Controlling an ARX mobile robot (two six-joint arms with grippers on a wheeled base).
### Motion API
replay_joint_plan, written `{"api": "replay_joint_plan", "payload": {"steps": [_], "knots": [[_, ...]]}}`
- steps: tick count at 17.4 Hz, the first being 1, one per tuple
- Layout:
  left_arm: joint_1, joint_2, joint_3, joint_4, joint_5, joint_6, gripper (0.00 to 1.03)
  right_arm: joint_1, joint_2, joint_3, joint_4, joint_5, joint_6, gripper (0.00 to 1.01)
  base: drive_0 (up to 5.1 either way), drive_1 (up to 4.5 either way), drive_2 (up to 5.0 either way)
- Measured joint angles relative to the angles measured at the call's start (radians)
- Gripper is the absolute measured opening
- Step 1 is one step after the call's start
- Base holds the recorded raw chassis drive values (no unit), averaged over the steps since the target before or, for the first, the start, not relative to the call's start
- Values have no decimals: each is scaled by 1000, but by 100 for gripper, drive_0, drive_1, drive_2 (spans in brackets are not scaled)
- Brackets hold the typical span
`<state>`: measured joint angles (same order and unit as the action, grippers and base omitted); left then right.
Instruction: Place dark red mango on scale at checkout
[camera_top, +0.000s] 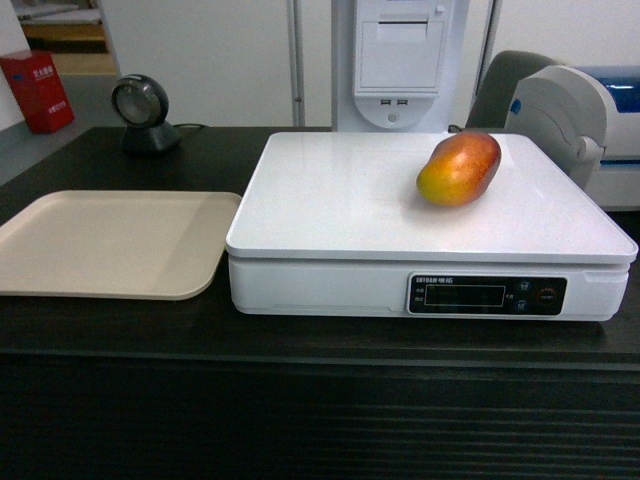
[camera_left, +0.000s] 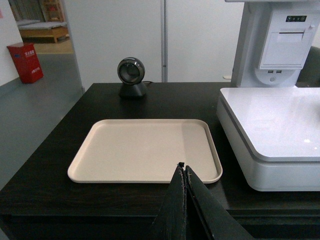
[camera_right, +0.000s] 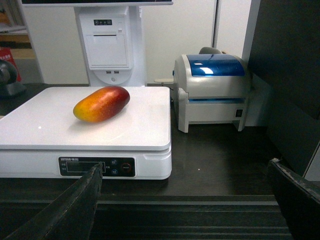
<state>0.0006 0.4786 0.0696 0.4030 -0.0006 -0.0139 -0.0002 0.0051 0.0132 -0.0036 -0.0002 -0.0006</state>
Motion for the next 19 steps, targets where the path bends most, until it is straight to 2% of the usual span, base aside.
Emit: {"api": "replay_joint_plan", "payload": {"steps": [4,5,14,15,16,19], "knots": [[0,-105,-29,-74,0,0,2,0,0,0,0,0,0,98,0,0,0],[0,-122,-48,-48,0,0,2,0,0,0,0,0,0,98,0,0,0],[0,-301,-60,-223,0,0,2,0,0,0,0,0,0,98,0,0,0],[0,-319,-60,-251,0,0,2,0,0,0,0,0,0,98,0,0,0],[0,-425,-60,-406,3,0,2,0,0,0,0,0,0,98,0,0,0],[-1,-469,-60,-412,0,0,2,0,0,0,1,0,0,98,0,0,0]]}}
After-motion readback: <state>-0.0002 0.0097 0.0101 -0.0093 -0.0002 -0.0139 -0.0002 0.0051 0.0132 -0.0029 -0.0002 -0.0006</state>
